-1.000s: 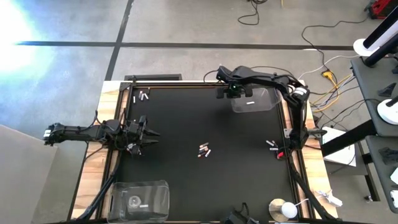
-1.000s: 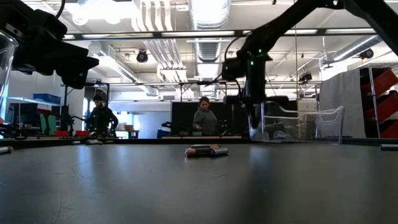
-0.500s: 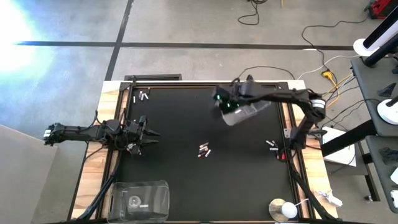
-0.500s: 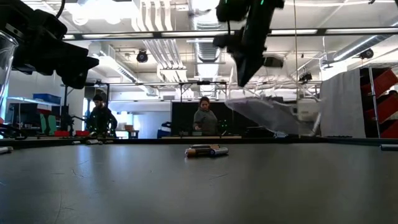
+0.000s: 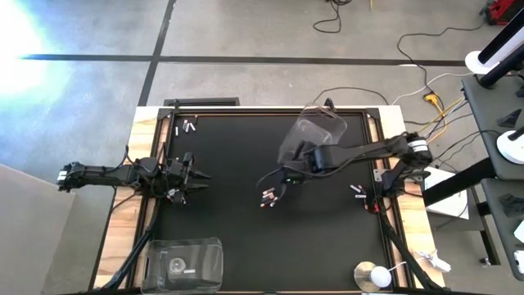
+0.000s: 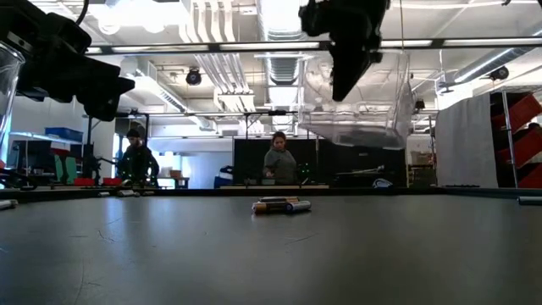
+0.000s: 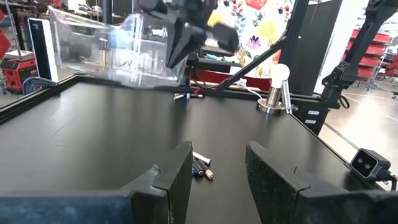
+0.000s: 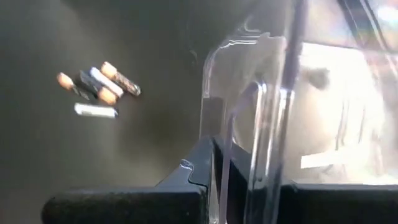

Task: Sort batteries
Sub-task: Move the top transparent bin to the top center of the table

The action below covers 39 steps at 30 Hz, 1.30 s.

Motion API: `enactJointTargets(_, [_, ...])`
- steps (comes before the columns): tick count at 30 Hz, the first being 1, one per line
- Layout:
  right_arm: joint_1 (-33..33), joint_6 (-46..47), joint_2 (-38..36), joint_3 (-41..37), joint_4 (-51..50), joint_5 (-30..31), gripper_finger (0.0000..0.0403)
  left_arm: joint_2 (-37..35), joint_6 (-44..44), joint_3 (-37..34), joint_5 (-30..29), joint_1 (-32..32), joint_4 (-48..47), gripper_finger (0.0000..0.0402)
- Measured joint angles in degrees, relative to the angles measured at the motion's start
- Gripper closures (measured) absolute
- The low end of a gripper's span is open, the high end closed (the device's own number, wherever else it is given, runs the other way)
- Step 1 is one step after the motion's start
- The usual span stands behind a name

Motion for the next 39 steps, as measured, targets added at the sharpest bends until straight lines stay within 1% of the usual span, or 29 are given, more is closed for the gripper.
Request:
enactJointTargets(4, [-0.7,-15.9,3.6,0.0,0.1,-0.4,0.039,0.0,0.0,0.0,0.0,0.0,0.0,0.0271])
enactJointTargets(6, [-1.6,-23.6,4.9,-0.1,0.1,-1.9,0.039,0.0,0.0,0.0,0.0,0.0,0.0,0.0271])
enactJointTargets(9, [-3.5,-32.1,5.8,-0.8,0.3,-4.8,0.039,0.0,0.0,0.0,0.0,0.0,0.0,0.0271])
enactJointTargets(11, [-5.5,-35.5,5.8,-2.2,1.1,-6.7,0.039,0.0,0.0,0.0,0.0,0.0,0.0,0.0271])
enactJointTargets(15, [-10.5,-36.1,3.3,-8.1,5.5,-9.5,0.039,0.0,0.0,0.0,0.0,0.0,0.0,0.0271])
enactJointTargets(19, [-13.6,-38.9,-0.7,-14.5,11.9,-8.5,0.039,0.1,0.0,0.0,0.0,0.0,0.0,0.0271])
enactJointTargets(22, [-13.8,-39.2,-1.7,-17.6,16.0,-8.7,0.039,0.1,0.0,0.0,0.0,0.0,0.0,0.0271])
enactJointTargets(25, [-13.7,-37.9,-1.7,-19.5,17.5,-9.9,0.039,0.1,0.0,0.0,0.0,0.0,0.0,0.0271])
enactJointTargets(29, [-13.4,-38.6,-1.7,-22.5,19.8,-9.6,0.039,0.1,0.0,0.0,0.0,0.0,0.0,0.0271])
enactJointTargets(33, [-13.4,-38.4,-1.7,-24.4,21.5,-9.2,0.039,0.1,0.0,0.0,0.0,0.0,0.0,0.0271])
enactJointTargets(39, [-13.3,-41.2,-1.9,-25.8,22.6,-9.0,0.039,0.1,0.0,0.0,0.0,0.0,0.0,0.0271])
